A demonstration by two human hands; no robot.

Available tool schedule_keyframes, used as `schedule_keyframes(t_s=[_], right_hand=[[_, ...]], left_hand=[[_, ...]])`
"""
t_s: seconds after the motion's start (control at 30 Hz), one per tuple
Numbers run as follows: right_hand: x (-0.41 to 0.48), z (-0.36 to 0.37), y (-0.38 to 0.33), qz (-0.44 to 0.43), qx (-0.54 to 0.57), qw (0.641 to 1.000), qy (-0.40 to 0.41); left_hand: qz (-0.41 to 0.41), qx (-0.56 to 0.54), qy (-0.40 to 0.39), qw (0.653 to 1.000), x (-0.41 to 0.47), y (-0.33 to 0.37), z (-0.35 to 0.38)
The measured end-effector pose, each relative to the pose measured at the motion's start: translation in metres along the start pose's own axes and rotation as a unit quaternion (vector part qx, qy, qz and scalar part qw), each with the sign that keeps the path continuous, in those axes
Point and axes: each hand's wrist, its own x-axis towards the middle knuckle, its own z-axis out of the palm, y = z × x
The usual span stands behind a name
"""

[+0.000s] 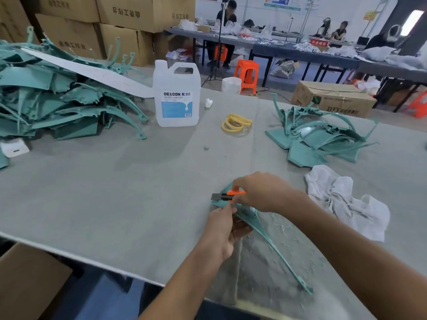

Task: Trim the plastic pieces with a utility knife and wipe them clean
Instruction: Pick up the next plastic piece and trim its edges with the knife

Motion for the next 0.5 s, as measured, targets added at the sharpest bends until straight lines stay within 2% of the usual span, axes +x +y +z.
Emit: schedule_keyframes(t_s=[0.2,0.33,0.5], right_hand=[[0.005,-0.003,0.002,0.014,-0.047,0.999,-0.005],[0.008,-0.016,0.026,0.065,-0.066,0.996,0.003],[0.009,-0.034,0.054,0.135,-0.145,0.98,0.0]], left_hand=[[-0.003,-0.014,-0.008,1.0,0.0,0.001,-0.001],[-0.006,0.008,-0.019,1.0,0.0,-0.002,-0.003],[-0.009,0.015,-0.018,1.0,0.002,-0.004,-0.005]])
